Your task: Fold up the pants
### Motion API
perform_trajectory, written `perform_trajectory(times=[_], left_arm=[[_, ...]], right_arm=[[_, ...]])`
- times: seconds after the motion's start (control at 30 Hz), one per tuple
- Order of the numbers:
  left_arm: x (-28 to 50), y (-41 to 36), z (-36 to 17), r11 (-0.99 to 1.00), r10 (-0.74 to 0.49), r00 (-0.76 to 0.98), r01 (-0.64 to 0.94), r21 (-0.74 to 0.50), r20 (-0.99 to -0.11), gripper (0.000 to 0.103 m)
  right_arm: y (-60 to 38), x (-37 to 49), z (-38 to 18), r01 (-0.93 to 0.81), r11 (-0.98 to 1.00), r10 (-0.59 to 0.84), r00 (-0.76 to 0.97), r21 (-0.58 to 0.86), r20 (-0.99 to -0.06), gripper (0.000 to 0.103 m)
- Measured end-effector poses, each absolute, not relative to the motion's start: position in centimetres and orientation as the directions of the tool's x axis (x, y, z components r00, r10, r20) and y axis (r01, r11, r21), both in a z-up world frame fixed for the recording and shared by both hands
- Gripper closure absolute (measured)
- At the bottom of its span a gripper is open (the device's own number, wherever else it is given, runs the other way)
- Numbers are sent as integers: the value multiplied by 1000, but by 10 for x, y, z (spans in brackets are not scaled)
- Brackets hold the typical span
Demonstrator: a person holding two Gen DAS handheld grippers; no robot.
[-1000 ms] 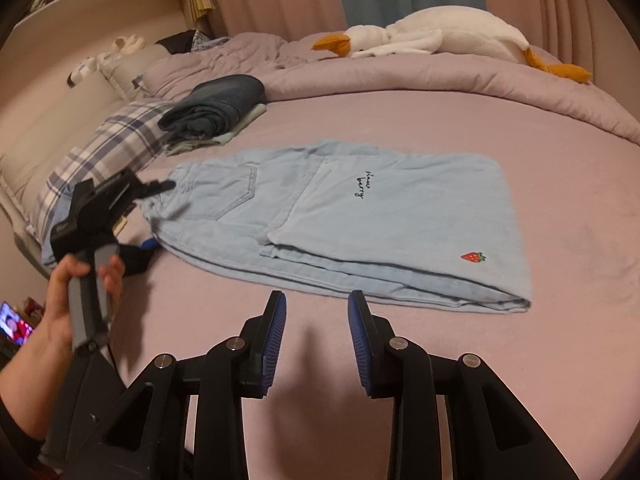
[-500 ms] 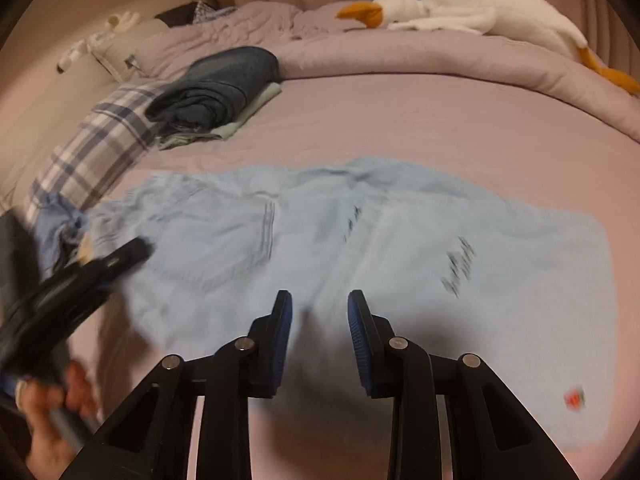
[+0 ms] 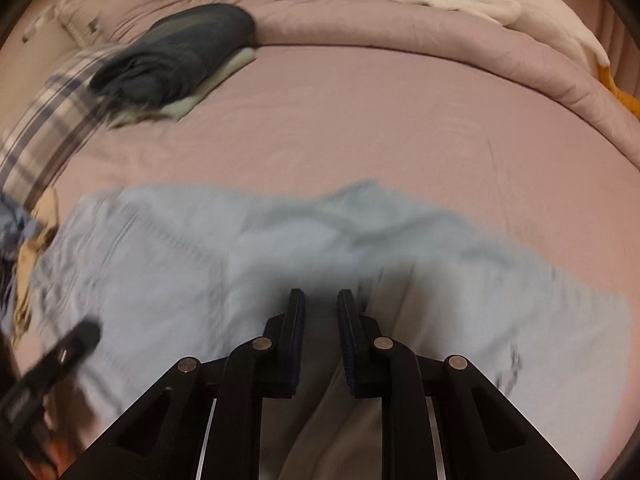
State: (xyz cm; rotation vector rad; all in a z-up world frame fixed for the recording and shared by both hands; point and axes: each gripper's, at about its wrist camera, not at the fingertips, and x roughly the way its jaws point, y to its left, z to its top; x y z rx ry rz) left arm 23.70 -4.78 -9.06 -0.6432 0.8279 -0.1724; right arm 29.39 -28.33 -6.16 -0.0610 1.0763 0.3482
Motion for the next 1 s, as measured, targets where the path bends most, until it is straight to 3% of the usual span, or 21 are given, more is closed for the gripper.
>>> perform_trajectory(times=[0.3,0.43,0.57,0.67,0.87,1.0], left_arm=[[241,-55,-81,817,-380,654,-95,-569,-654,80],[242,-58,-71,830,-373,658,-78,-552,-654,80],[239,-67,-54,835,-367,691,-50,-548,-623,81],[242,-80,-38,838,-378,708,-13,-546,-597,81],[248,-117,-3,875,-384,735,98,-474,-559,81],[257,-150,12,894,-403,734,188,-407,-546,81]], right_arm=[[-287,176,-57,-391,908,308,372,153,-876,83],[-318,176,-42,-332,890,425,352,313,-834,83],[-348,172,-23,-289,916,391,496,277,-775,83],[-355,179,-56,-244,925,370,419,290,-829,83],[-370,171,-59,-263,898,437,434,353,-788,83],[-388,179,-52,-213,854,518,428,475,-741,83]])
